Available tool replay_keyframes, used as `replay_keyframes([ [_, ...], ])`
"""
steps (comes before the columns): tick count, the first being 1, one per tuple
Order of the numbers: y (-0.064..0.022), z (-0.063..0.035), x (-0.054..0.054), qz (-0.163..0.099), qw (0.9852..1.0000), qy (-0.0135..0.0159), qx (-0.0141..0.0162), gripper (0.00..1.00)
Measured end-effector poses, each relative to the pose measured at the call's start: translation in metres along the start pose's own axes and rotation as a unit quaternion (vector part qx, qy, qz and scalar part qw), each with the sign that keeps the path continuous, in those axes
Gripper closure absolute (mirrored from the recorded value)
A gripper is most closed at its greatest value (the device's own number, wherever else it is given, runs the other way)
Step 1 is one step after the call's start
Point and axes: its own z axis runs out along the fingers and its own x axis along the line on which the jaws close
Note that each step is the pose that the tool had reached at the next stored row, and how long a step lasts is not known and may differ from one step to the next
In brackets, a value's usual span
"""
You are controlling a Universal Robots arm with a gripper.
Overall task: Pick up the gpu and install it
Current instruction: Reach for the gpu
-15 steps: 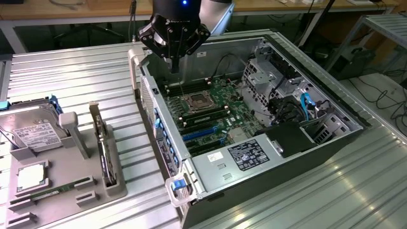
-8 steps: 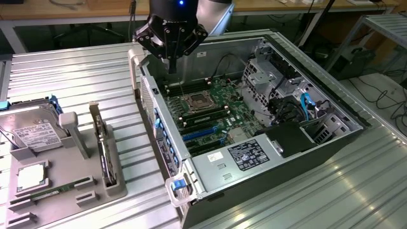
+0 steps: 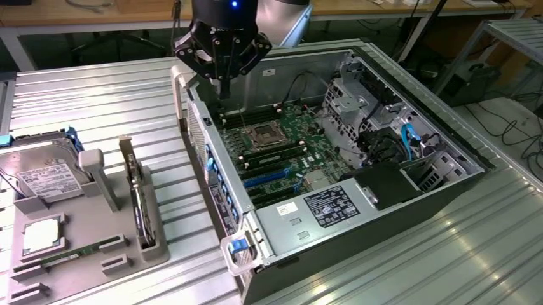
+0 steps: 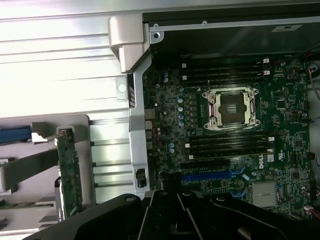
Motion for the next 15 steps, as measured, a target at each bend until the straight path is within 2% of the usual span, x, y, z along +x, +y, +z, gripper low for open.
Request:
replay_keyframes([
  [15,-0.0017,-0.0001,0.012,0.0,1.0,0.0,0.0,0.89],
])
